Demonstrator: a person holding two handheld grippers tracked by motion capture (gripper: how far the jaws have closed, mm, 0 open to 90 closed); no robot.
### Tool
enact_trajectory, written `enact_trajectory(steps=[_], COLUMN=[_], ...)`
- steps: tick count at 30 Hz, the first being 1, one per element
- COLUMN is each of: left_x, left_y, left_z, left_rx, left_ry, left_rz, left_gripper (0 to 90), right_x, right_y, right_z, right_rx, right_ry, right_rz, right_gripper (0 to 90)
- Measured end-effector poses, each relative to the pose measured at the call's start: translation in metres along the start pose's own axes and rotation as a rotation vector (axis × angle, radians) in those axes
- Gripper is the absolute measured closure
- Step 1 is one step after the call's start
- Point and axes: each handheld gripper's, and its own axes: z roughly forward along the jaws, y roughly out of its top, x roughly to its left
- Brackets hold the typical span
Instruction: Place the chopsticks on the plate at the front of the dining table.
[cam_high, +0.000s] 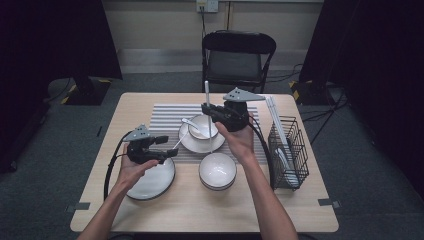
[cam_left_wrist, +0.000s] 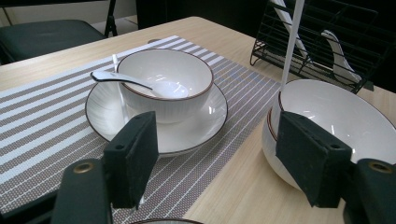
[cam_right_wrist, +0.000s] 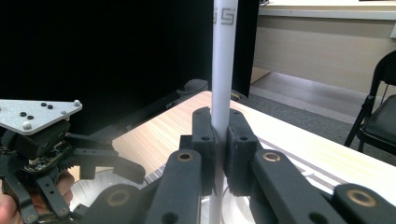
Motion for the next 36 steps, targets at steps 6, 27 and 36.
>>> enact_trajectory(steps=[6, 27, 36], left_x=[-0.005, -0.021, -0.022], left_y=[0.008, 0.024, 0.031], left_z=[0.007, 0.021, 0.032], left_rx=[-0.020, -0.056, -0.084], left_ry=[-0.026, -0.077, -0.118], left_rz=[0.007, 0.047, 0.037], left_gripper=[34.1, 48.6, 67.3], right_x=[0.008, 0.033, 0.040], right_y=[0.003, 0.007, 0.004], right_z=[0.007, 0.028, 0.034], right_rx=[-0.009, -0.012, -0.003], right_ry=[0.028, 0.114, 0.132], right_rz=[0.002, -0.006, -0.012], right_gripper=[84.9, 84.9, 84.9])
